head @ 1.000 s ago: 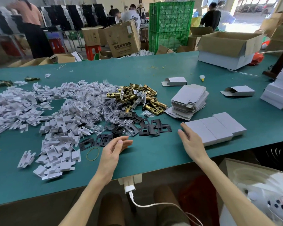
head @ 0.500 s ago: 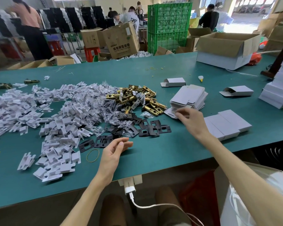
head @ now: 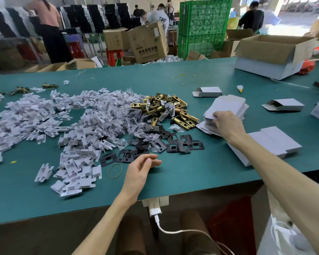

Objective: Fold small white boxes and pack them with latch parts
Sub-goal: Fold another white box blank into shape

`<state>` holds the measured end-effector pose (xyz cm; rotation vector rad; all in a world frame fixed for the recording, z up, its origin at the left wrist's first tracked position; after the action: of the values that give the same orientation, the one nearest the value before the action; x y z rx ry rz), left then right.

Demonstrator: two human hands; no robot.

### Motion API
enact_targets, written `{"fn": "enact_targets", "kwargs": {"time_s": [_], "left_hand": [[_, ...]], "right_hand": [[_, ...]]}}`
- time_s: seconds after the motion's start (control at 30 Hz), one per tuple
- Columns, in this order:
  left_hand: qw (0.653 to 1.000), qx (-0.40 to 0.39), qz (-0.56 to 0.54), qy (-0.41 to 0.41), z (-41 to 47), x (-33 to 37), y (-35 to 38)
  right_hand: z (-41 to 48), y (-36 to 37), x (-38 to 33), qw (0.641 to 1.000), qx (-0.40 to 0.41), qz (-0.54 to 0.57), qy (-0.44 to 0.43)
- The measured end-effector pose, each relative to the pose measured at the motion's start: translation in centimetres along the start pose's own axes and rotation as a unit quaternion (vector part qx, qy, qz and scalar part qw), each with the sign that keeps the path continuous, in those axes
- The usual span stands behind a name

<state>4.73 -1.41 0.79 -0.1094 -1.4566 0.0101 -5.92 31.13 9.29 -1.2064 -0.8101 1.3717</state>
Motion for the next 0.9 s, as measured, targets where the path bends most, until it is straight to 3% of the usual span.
{"fn": "enact_targets", "kwargs": {"time_s": [0.1,0.2,0.3,0.37,0.53,0.7,0.9], "left_hand": [[1.0,0.004,-0.009,0.001,0.0,0.0,0.0],[1.0,0.006,-0.002,-0.003,0.0,0.0,0.1],[1.0,0.007,0.014,-0.003,-0.2,0.1,0.1],[1.0,0.007,0.019,0.001,-0.3,0.2,0.2],[1.0,0.006,-0.025,0.003,-0.5,0.6,0.3],[0.997,-0.029,-0.065,-0.021,-0.6,0.6,0.0],[0.995,0.038,-0.05,-0.076,-0.6,-0.4,-1.1]], "right_hand": [[-0.5,-1.1,-0.1,0.999,0.017,0.032,-0.004],[-1.2,-3.0,-1.0,0.986,0.135,0.078,-0.058],[-2.8,-5.3,-2.9,0.926,0.278,0.223,-0.126],[-3.6,-6.1,-3.9,0.884,0.298,0.349,-0.092],[-5.8,-3.0,-6.0,0.811,0.142,0.564,0.052],[-10.0,3.7,-8.2,0.699,-0.022,0.678,0.227],[-12.7,7.1,-10.5,0.631,-0.123,0.721,0.257]]}}
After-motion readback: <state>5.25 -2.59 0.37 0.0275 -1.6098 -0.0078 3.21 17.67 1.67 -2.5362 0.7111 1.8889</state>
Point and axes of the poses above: each hand's wrist, its own z-axis towards the middle knuckle, its own y-axis out of the palm, x = y × z, the point moved 2 cm from there along z, towards the middle knuckle, and after that the axes turned 1 degree about y, right-handed, at the moved point
